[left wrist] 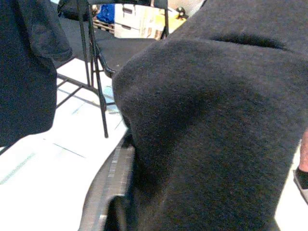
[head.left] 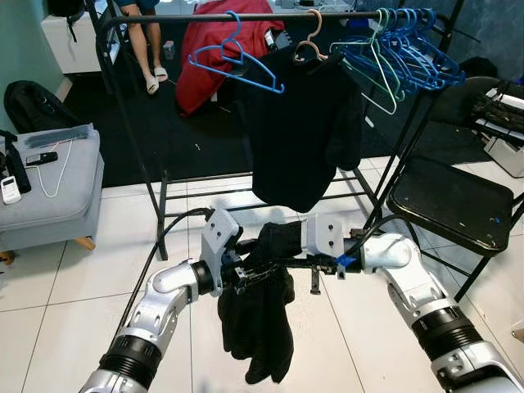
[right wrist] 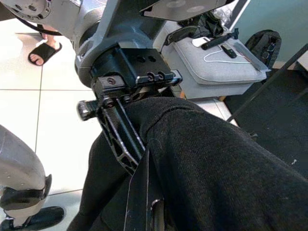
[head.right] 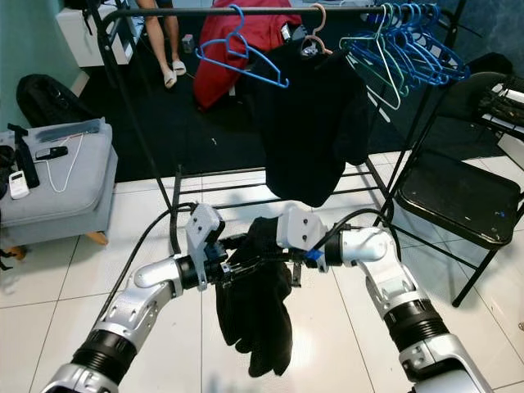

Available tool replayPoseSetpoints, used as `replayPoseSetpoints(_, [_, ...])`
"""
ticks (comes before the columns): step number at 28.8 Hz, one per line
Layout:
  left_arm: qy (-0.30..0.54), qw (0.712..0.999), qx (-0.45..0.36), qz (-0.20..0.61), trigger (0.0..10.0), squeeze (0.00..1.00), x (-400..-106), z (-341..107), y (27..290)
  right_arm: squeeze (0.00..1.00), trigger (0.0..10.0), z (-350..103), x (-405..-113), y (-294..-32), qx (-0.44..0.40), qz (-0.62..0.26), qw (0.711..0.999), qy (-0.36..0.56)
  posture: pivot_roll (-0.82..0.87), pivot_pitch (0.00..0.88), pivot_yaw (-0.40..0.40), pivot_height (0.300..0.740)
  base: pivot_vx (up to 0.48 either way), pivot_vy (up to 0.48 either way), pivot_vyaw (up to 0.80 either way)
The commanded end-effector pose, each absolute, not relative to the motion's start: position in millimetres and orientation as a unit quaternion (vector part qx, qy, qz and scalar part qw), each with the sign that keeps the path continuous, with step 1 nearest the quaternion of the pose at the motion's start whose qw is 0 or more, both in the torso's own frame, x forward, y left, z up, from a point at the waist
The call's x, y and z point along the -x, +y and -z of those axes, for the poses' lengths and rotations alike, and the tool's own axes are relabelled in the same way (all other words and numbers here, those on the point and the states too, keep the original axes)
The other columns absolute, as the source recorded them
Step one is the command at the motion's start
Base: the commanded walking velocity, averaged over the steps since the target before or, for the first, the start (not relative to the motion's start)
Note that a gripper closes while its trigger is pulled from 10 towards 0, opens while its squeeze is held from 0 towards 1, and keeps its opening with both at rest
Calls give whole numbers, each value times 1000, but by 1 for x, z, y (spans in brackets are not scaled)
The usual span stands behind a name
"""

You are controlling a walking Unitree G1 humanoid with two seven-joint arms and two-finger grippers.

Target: Hang hanger

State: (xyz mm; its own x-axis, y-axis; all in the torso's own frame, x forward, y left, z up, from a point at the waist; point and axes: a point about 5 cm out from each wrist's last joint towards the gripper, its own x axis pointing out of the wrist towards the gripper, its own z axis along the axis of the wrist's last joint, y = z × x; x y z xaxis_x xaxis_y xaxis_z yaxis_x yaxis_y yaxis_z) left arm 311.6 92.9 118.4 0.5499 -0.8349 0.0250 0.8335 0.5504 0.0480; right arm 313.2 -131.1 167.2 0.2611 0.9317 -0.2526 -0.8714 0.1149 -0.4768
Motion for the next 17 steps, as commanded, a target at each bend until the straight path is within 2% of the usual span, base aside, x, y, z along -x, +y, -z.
replayPoseSetpoints(1, [-28,890,-9,455,0,0,-314,-119,102,0,0,-166,-309,-127,273,-618,735,-56,-68,117,9,740,0,0,0])
replayPoseSetpoints(17, [-61,883,-2,465,0,0,-316,-131,102,0,0,-160,-307,-128,270,-612,742,-50,-67,119,15,740,0,0,0])
